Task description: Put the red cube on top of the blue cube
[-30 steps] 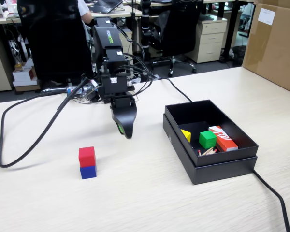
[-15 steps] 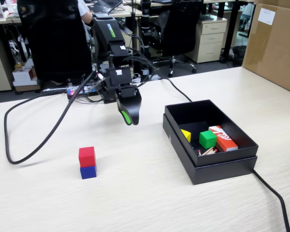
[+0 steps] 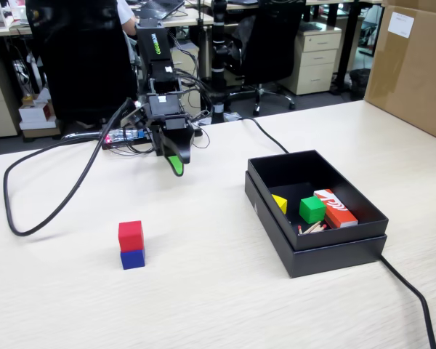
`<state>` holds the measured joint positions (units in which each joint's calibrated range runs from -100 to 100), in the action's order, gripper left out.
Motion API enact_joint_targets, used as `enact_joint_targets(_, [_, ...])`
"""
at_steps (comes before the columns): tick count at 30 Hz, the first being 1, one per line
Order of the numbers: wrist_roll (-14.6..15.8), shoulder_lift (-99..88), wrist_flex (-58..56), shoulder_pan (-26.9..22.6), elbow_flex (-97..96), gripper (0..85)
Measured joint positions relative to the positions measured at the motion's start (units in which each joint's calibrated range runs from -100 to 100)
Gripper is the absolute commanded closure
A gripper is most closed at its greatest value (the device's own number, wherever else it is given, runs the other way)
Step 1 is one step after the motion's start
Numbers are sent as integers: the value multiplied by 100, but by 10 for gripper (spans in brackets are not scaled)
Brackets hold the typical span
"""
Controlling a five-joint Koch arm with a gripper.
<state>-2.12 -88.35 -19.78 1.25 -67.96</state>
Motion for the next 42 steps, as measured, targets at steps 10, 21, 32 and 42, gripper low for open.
enact_joint_targets(10, [-59,-867,2524,-20,-2565,374])
enact_joint_targets(21, [-49,-893,2865,-405,-2885,374])
enact_joint_targets(32, [171,-634,2927,-405,-2912,380])
enact_joint_targets(42, [327,-608,2966,-386,-2912,374])
